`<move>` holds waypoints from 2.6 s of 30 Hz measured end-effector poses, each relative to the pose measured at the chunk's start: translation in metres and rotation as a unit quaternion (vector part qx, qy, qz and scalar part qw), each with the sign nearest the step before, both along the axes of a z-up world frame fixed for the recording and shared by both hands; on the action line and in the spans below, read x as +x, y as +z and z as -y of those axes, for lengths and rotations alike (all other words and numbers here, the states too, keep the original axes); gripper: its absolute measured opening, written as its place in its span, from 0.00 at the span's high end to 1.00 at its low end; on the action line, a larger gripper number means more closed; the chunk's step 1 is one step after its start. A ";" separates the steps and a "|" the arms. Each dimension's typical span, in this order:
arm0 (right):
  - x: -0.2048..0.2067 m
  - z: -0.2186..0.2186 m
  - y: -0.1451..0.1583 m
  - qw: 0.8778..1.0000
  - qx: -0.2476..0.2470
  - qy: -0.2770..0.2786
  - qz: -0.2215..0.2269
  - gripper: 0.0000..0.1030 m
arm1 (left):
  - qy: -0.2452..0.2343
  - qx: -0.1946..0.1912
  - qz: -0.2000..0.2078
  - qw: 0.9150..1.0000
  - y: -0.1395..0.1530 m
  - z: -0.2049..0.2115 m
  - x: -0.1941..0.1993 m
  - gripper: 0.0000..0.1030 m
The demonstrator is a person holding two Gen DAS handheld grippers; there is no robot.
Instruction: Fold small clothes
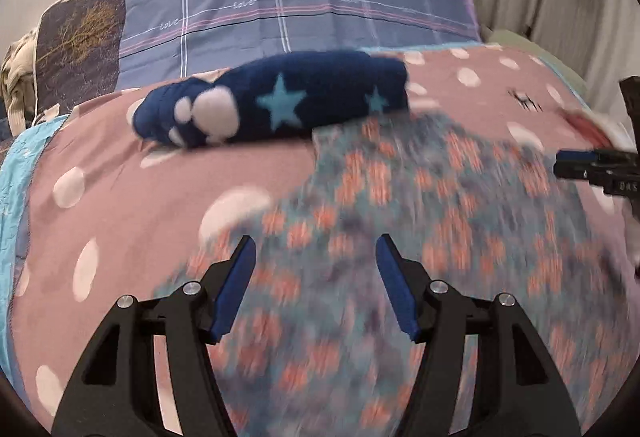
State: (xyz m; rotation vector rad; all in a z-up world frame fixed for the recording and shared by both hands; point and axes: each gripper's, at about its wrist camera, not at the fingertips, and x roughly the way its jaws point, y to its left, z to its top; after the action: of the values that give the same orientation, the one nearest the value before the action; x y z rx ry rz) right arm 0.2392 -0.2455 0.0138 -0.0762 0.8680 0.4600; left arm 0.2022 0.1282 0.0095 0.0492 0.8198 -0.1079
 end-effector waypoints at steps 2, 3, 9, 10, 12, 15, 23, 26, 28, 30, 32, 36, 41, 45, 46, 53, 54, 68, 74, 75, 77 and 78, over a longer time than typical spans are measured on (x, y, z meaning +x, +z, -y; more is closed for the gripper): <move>-0.032 0.024 -0.011 1.000 -0.008 -0.004 0.001 0.49 | 0.003 0.007 0.000 1.000 -0.006 -0.017 -0.042 0.35; -0.046 0.036 -0.016 1.000 0.001 -0.013 -0.004 0.49 | 0.012 0.000 -0.001 1.000 -0.007 -0.027 -0.058 0.35; -0.137 0.110 -0.043 0.990 0.110 -0.078 -0.046 0.57 | 0.046 -0.105 -0.001 0.993 -0.025 -0.065 -0.177 0.31; -0.153 0.114 -0.046 0.989 0.116 -0.080 -0.048 0.58 | 0.042 -0.123 -0.012 0.991 -0.032 -0.064 -0.197 0.31; -0.178 0.118 -0.048 0.988 0.124 -0.071 -0.050 0.59 | 0.028 -0.143 -0.029 0.989 -0.043 -0.058 -0.218 0.31; -0.205 0.120 -0.052 0.987 0.133 -0.066 -0.059 0.59 | 0.011 -0.165 -0.027 0.986 -0.049 -0.047 -0.244 0.31; -0.279 0.132 -0.064 0.983 0.160 -0.069 -0.061 0.61 | -0.025 -0.177 -0.029 0.984 -0.056 -0.021 -0.291 0.31; -0.307 0.140 -0.067 0.981 0.174 -0.067 -0.058 0.62 | -0.034 -0.191 -0.019 0.981 -0.058 -0.017 -0.316 0.31; -0.325 0.146 -0.071 0.977 0.193 -0.070 -0.058 0.63 | -0.039 -0.206 -0.014 0.978 -0.059 -0.015 -0.331 0.31; -0.337 0.153 -0.074 0.974 0.207 -0.072 -0.058 0.64 | -0.047 -0.213 -0.010 0.976 -0.060 -0.012 -0.343 0.31; -0.351 0.160 -0.076 0.970 0.222 -0.074 -0.062 0.64 | -0.057 -0.219 -0.008 0.974 -0.061 -0.008 -0.357 0.31; -0.370 0.165 -0.078 0.969 0.227 -0.070 -0.071 0.64 | -0.073 -0.218 -0.007 0.973 -0.062 0.000 -0.378 0.31; -0.375 0.166 -0.084 0.964 0.245 -0.058 -0.083 0.61 | -0.077 -0.253 -0.006 0.965 -0.065 -0.005 -0.379 0.32; -0.367 0.167 -0.083 0.958 0.263 -0.058 -0.094 0.60 | -0.080 -0.271 -0.008 0.959 -0.066 -0.002 -0.368 0.32; -0.368 0.166 -0.082 0.960 0.256 -0.058 -0.093 0.60 | -0.080 -0.268 -0.010 0.960 -0.065 0.000 -0.368 0.34; -0.373 0.160 -0.083 0.967 0.229 -0.040 -0.100 0.57 | -0.090 -0.289 -0.026 0.953 -0.068 -0.003 -0.376 0.44; -0.366 0.158 -0.083 0.963 0.246 -0.040 -0.104 0.55 | -0.090 -0.294 -0.025 0.951 -0.069 -0.002 -0.371 0.51; -0.371 0.182 0.009 0.919 0.393 -0.040 0.004 0.97 | -0.059 -0.370 0.120 0.919 0.027 -0.019 -0.376 1.00; -0.378 0.179 -0.008 0.946 0.315 -0.074 -0.007 0.97 | -0.044 -0.351 0.107 0.929 0.015 -0.019 -0.389 1.00; -0.376 0.179 -0.016 0.947 0.311 -0.082 -0.019 0.97 | -0.036 -0.354 0.091 0.930 0.003 -0.018 -0.387 0.99; -0.371 0.177 -0.032 0.944 0.313 -0.095 -0.043 0.97 | -0.022 -0.353 0.068 0.933 -0.012 -0.015 -0.381 0.99; -0.369 0.176 -0.037 0.943 0.315 -0.098 -0.051 0.97 | -0.017 -0.351 0.058 0.935 -0.018 -0.014 -0.380 1.00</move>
State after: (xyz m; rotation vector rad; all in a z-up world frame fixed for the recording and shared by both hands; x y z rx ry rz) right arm -0.1302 -0.4219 -0.0235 0.6233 0.7848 0.5384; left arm -0.1775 0.1420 -0.0088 -0.6010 0.6243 -0.4213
